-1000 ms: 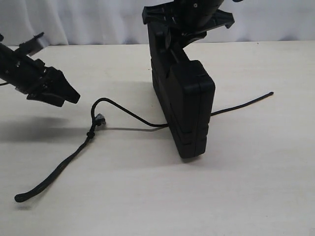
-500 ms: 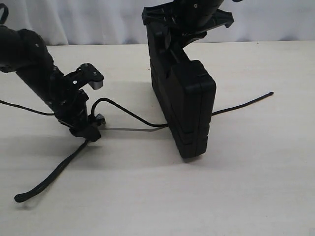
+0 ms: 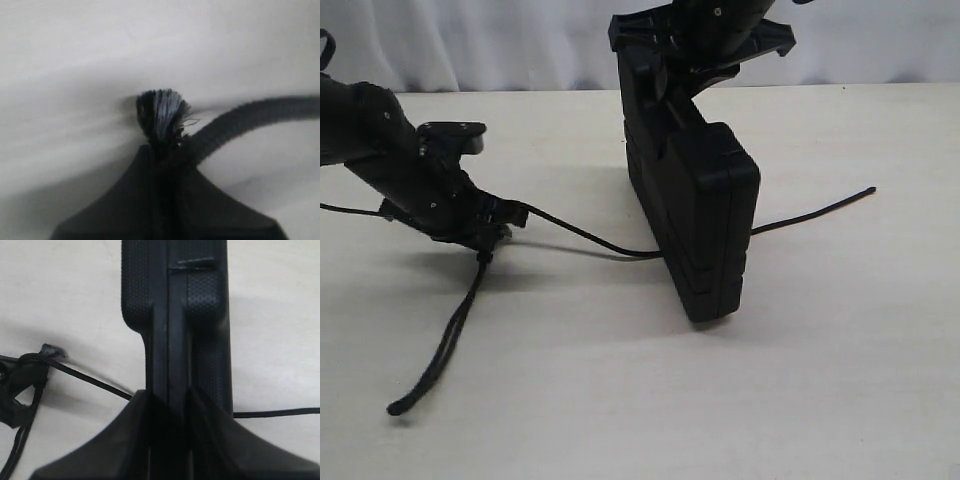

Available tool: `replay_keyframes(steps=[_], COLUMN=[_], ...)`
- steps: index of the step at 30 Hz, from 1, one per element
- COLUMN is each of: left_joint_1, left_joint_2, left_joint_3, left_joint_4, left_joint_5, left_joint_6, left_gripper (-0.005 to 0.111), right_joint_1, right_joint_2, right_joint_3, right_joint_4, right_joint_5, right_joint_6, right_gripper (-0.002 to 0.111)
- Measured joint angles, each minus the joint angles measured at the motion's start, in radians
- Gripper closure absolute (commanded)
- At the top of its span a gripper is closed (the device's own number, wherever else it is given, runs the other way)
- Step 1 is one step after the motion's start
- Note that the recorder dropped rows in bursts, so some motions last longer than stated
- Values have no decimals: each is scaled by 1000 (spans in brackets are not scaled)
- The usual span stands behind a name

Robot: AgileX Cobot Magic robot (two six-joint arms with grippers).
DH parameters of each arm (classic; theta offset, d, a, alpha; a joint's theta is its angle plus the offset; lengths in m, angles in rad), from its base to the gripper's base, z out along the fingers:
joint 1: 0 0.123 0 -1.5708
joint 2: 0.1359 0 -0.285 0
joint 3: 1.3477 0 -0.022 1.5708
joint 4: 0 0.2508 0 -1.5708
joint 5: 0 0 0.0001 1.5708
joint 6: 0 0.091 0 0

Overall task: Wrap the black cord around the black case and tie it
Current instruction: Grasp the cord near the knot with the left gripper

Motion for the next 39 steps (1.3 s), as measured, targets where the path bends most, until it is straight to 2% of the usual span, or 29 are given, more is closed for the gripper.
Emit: replay_keyframes(steps=[4,6,9,15,23,25,30,35,39], left_joint_1=[51,53,53,53,53,53,53,53,53], left_joint_2=[0,0,0,0,0,0,0,0,0], left_joint_3=[30,34,34,34,34,34,34,17,-60], left_joint_4=[-383,-469,-503,-407,-347,-319,-213,-64,10], left_joint_5=[21,33,41,50,66,66,79,168,310], left_joint_6=[-67,-68,-15,36,75,88,106,123,264], left_gripper=[107,107,102,78,76,72,40,40,40], right_joint_1=[0,0,0,0,0,0,0,0,0], right_joint_2=[0,0,0,0,0,0,0,0,0], right_joint_3=[0,0,0,0,0,0,0,0,0], right_joint_4=[0,0,0,0,4,4,4,4,4], right_joint_5=[2,2,2,2,3,3,3,4,4], right_joint_6=[0,0,-2,-10,-16,-16,-18,-18,-18], right_gripper=[104,104,104,104,104,104,104,104,104])
